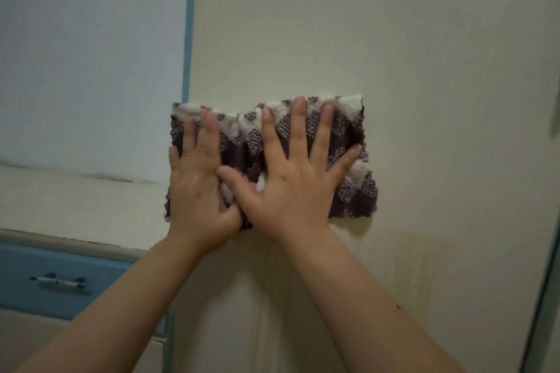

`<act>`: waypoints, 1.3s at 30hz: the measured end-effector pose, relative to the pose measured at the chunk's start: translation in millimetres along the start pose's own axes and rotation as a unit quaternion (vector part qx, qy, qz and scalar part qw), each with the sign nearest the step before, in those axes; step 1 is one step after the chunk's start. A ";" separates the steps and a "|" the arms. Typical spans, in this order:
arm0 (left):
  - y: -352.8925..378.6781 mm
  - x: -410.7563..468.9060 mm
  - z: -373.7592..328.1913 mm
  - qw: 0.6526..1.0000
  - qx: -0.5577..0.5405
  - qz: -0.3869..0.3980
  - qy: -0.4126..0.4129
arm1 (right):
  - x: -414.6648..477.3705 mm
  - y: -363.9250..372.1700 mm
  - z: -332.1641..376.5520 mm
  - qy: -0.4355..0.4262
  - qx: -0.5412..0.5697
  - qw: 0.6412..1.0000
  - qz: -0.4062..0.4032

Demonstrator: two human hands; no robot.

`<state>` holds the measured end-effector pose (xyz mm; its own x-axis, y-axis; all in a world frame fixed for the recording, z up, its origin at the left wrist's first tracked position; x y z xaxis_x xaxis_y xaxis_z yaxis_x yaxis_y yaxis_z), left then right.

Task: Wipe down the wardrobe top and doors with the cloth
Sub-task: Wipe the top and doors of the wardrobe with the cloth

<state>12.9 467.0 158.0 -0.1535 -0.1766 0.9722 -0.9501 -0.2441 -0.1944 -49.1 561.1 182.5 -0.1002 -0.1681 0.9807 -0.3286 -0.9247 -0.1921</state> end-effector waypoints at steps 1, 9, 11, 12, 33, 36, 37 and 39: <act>-3.0 -1.5 2.1 0.997 -0.081 0.014 0.005 | 0.6 1.6 1.2 0.000 -0.002 1.000 -0.004; -15.4 -12.4 1.0 0.974 -0.226 0.004 0.003 | -8.2 30.6 25.8 -0.010 -0.070 0.993 0.093; -20.4 -22.5 5.5 0.983 -0.181 -0.029 -0.028 | -17.7 41.8 37.3 -0.032 -0.069 0.992 0.105; -21.0 -30.3 11.7 0.986 -0.153 -0.044 -0.051 | -24.8 47.9 42.2 -0.047 -0.073 0.991 0.105; 20.6 -98.4 28.8 0.980 0.038 0.034 -0.191 | -82.6 -51.6 -115.3 0.047 -0.074 0.994 -0.062; 23.0 -101.3 37.1 0.974 0.006 0.051 -0.222 | -97.3 -91.6 -171.9 0.124 -0.069 0.987 -0.075; 23.7 -101.8 38.1 0.973 -0.008 0.054 -0.225 | -104.0 -103.4 -189.1 0.141 -0.066 0.985 -0.078; 21.8 -101.5 40.1 0.973 -0.032 0.049 -0.223 | -119.6 -120.6 -215.2 0.153 -0.062 0.983 -0.084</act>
<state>18.6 441.4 49.8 -0.1252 -0.5965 0.7928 -0.9539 -0.1473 -0.2614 -199.6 766.2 80.3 -0.3068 0.1116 0.9452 -0.4739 -0.8791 -0.0500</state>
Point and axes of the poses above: each hand's wrist, its own x-axis towards the middle knuckle, its own y-axis out of the palm, z = x × y, the point moved 10 cm from there along x, towards the middle knuckle, and after that the axes turned 14 degrees about x, right-handed, at the moved point
